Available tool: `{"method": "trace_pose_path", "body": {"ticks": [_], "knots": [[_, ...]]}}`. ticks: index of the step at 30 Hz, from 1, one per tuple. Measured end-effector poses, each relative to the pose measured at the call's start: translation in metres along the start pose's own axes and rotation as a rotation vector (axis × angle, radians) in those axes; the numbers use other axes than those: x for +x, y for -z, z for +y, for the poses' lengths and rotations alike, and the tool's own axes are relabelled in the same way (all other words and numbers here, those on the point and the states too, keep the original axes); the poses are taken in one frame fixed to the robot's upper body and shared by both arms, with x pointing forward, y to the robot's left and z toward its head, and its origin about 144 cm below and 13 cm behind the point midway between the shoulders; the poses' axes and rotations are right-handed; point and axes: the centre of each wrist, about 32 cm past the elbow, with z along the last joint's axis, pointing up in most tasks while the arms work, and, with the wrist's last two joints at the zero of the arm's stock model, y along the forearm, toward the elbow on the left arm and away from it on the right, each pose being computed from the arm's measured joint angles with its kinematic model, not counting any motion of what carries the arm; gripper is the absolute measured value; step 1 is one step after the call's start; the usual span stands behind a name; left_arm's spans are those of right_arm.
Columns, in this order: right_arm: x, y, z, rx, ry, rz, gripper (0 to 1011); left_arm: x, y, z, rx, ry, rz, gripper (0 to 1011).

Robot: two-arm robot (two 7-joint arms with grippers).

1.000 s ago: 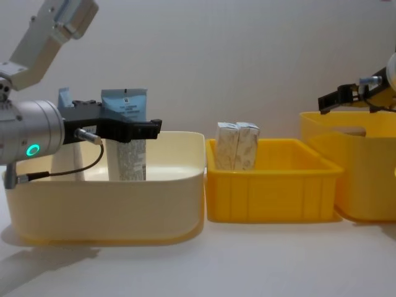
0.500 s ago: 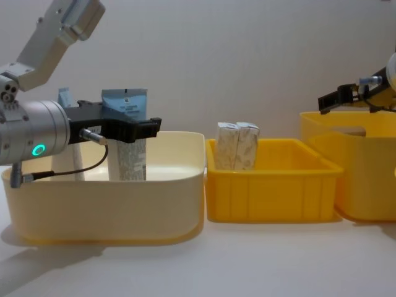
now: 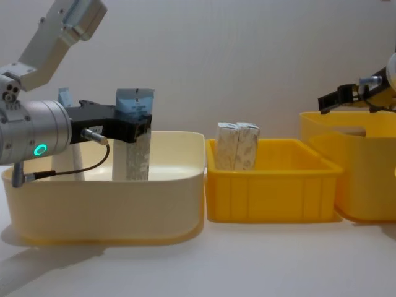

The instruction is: Bimanual collaborative sorting of washing and personal care products

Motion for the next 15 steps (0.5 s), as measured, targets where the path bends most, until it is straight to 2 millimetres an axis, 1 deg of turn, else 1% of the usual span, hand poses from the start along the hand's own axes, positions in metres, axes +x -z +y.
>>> {"method": "trace_pose_path", "body": {"ticks": [1, 4, 10, 15], "knots": [[0.0000, 0.0000, 0.0000, 0.000, 0.000, 0.000, 1001, -0.0001, 0.0001, -0.0001, 0.000, 0.000, 0.000, 251], [0.0000, 0.0000, 0.0000, 0.000, 0.000, 0.000, 1001, -0.0002, 0.0001, -0.0002, 0.000, 0.001, 0.000, 208], [0.0000, 0.0000, 0.0000, 0.000, 0.000, 0.000, 1001, -0.0003, 0.0000, -0.0005, -0.001, 0.001, -0.001, 174], [0.0000, 0.0000, 0.0000, 0.000, 0.000, 0.000, 1001, -0.0002, 0.0000, -0.0006, -0.001, 0.001, -0.001, 171]]}}
